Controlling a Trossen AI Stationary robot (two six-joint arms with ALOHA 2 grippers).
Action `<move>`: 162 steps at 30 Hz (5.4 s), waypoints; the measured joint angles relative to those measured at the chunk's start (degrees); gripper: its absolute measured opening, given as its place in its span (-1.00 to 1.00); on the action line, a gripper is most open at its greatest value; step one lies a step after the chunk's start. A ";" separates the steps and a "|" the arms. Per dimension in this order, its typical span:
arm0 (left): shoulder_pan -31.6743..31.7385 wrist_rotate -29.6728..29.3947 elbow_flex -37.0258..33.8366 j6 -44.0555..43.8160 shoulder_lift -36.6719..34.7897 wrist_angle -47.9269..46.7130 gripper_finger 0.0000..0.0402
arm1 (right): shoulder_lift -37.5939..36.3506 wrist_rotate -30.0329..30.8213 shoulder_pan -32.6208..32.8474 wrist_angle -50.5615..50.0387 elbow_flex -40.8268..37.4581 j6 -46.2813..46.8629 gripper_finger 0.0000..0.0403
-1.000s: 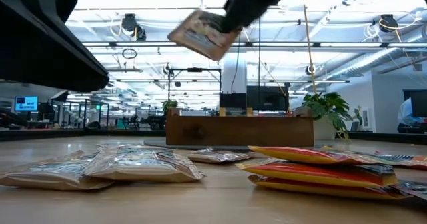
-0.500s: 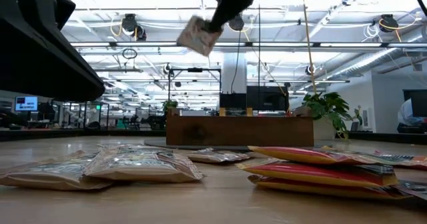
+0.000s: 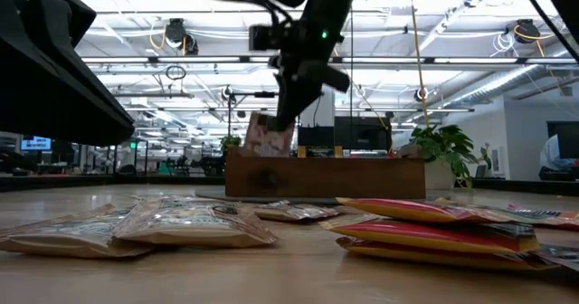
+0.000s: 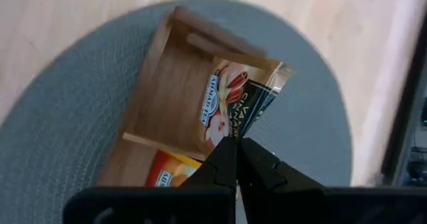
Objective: Pick & Place Tea
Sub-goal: Put the brown tea bag into the left slot of the wooden organizer, then put the red tea bag into the right slot of the wooden organizer
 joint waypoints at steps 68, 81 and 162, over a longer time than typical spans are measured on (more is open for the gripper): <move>-0.57 -0.42 0.00 -0.78 -0.02 -2.51 -0.81 | -15.11 7.68 8.29 -5.29 -0.02 18.19 -0.71; 1.65 0.09 0.32 5.77 -0.13 2.77 -0.81 | -33.89 16.43 36.21 31.20 -35.02 24.06 -0.99; 33.69 47.71 48.04 37.96 29.05 -1.08 -0.82 | -48.18 -15.02 32.13 55.11 -84.68 92.85 -0.27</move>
